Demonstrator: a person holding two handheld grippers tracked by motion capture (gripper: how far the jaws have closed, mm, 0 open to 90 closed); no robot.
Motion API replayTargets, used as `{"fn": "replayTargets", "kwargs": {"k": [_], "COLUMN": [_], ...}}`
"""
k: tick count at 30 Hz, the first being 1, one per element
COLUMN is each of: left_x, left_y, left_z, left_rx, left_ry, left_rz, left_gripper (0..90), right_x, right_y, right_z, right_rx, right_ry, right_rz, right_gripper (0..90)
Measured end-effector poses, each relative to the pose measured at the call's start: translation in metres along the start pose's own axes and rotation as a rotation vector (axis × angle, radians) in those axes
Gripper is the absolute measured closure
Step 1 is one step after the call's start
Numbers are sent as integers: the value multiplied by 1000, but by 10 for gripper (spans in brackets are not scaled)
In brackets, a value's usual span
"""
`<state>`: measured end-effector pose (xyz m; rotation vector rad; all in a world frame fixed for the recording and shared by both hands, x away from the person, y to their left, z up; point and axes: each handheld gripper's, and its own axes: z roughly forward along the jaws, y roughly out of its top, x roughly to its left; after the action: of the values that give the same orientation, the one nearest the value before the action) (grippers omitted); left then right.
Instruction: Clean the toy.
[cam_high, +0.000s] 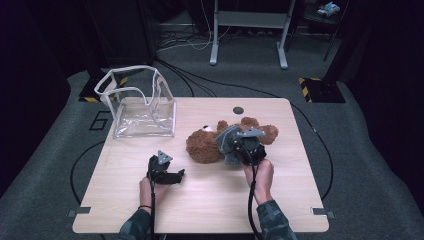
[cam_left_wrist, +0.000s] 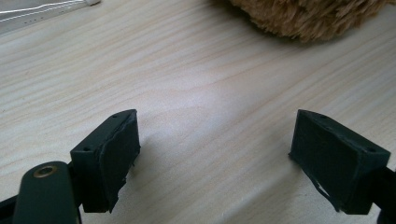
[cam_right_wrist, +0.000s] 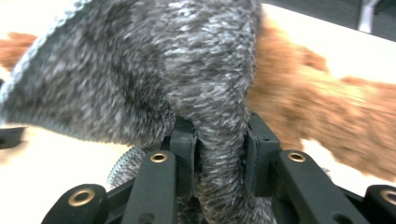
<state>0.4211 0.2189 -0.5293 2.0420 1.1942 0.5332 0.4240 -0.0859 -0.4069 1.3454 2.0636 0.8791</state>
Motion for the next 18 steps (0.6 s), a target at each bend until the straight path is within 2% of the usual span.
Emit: {"fn": "replayTargets", "kwargs": {"k": [1,3,5,6,9,13,16,18], "left_x": [0,0,0,0,0,0,0,0], "left_y": [0,0,0,0,0,0,0,0], "left_z": [0,0,0,0,0,0,0,0], "left_rx": [0,0,0,0,0,0,0,-1], "left_ry": [0,0,0,0,0,0,0,0], "left_rz": [0,0,0,0,1,0,-1,-1], "left_gripper": [154,154,154,154,154,154,154,154], "right_x": [-7,-14,-16,-16,-4,24,31,27], "right_y": [-1,-3,-4,-4,-3,0,3,5], "right_z": [-3,-7,-10,-11,-12,-4,3,7], "right_rx": [-6,-14,-23,-25,-36,-6,14,19], "right_ry": [-10,-19,-12,-4,45,105,96,84], "right_rz": [22,30,40,23,10,-56,-70,-67], "right_gripper": [693,692,691,690,688,685,686,687]}}
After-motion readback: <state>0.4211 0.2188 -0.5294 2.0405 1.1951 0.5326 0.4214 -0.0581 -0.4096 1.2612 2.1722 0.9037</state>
